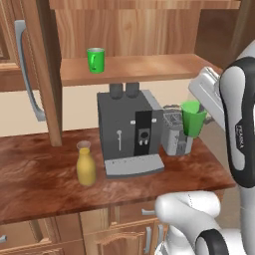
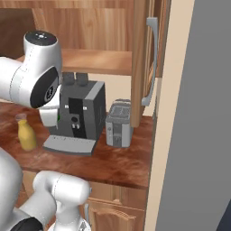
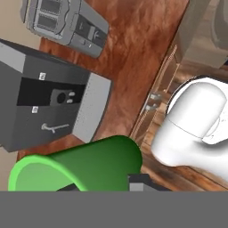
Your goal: There is a tray on the dining counter. Grab the cup, mug, and pitcher and place them on the tray. The pitcher may be placed next to the tray if it cannot fit the tray.
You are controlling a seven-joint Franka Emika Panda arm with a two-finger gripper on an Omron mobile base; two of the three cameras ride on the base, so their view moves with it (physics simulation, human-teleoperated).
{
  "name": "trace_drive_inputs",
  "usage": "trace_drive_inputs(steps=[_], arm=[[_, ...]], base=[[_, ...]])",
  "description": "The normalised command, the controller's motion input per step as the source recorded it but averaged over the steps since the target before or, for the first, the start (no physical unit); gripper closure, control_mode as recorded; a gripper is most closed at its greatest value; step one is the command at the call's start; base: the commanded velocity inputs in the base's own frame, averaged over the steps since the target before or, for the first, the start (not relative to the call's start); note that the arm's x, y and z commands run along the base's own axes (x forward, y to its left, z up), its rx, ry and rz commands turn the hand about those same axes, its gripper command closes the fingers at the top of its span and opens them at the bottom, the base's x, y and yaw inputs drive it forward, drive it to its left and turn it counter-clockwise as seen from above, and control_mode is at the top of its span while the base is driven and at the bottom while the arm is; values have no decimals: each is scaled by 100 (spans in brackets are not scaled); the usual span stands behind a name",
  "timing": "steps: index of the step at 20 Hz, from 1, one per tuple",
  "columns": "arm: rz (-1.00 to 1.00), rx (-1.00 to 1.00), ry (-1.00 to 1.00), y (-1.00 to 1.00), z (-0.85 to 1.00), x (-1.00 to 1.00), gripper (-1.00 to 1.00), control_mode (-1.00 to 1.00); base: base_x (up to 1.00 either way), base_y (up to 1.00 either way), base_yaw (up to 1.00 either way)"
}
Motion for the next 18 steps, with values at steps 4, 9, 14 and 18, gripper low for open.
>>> trace_drive_inputs(steps=[4, 9, 14, 18], arm=[[0, 0, 0, 0, 0, 0, 100, 100], [0, 0, 0, 0, 0, 0, 100, 100], [0, 0, 0, 0, 0, 0, 100, 100], [0, 0, 0, 0, 0, 0, 100, 100]], base=[[-63, 0, 1], [-92, 5, 22], [-54, 23, 58], [-35, 11, 88]])
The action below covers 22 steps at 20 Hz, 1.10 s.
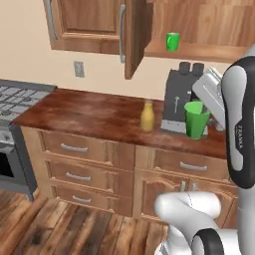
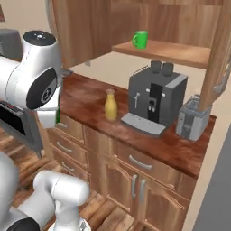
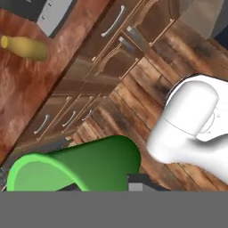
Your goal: There is a tray on the dining counter. Grab the cup, mug, and pitcher and place them on the tray. The pitcher may be placed next to the tray if it cannot fit the tray.
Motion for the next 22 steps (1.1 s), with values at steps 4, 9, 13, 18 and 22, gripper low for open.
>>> trace_drive_inputs(steps=[4, 9, 13, 18, 22], arm=[[0, 0, 0, 0, 0, 0, 100, 100], [0, 0, 0, 0, 0, 0, 100, 100], [0, 0, 0, 0, 0, 0, 100, 100], [0, 0, 0, 0, 0, 0, 100, 100], [0, 0, 0, 0, 0, 0, 100, 100]], base=[[-16, 21, 97], [-4, 17, 98], [0, 13, 94], [0, 10, 90], [0, 4, 87]])
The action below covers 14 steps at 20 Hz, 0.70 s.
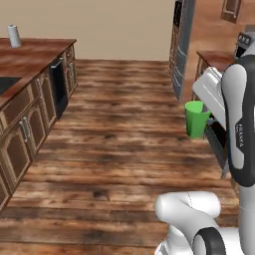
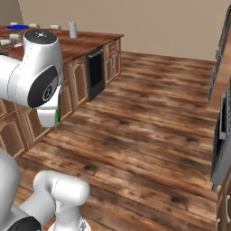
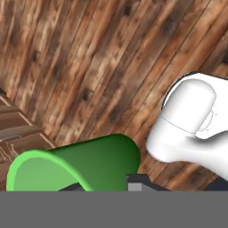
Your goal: There is a tray on the dining counter. Grab the cup, mug, and pitcher and place them on the tray. The pitcher may be placed next to the tray if it cannot fit the tray.
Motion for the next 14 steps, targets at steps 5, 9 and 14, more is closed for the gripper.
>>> trace_drive_inputs(steps=[5, 9, 14], arm=[[0, 0, 0, 0, 0, 0, 100, 100], [0, 0, 0, 0, 0, 0, 100, 100], [0, 0, 0, 0, 0, 0, 100, 100]], base=[[3, 19, 78], [21, 18, 64], [64, -3, 34]])
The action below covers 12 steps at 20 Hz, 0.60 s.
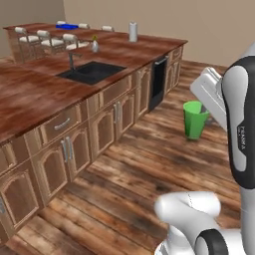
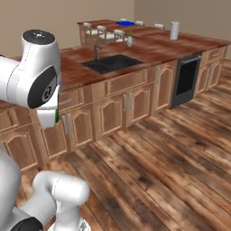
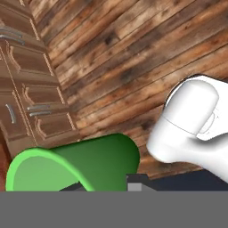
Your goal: There is a tray on the dining counter. Grab the cup, mug, and pitcher and place them on the tray. The pitcher may be placed next to the tray if it cannot fit the tray.
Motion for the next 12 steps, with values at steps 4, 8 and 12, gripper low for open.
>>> trace_drive_inputs(steps=[4, 8, 12], arm=[[0, 0, 0, 0, 0, 0, 100, 100], [0, 0, 0, 0, 0, 0, 100, 100], [0, 0, 0, 0, 0, 0, 100, 100]], base=[[100, -52, 0], [100, -78, -1], [100, -67, -5]])
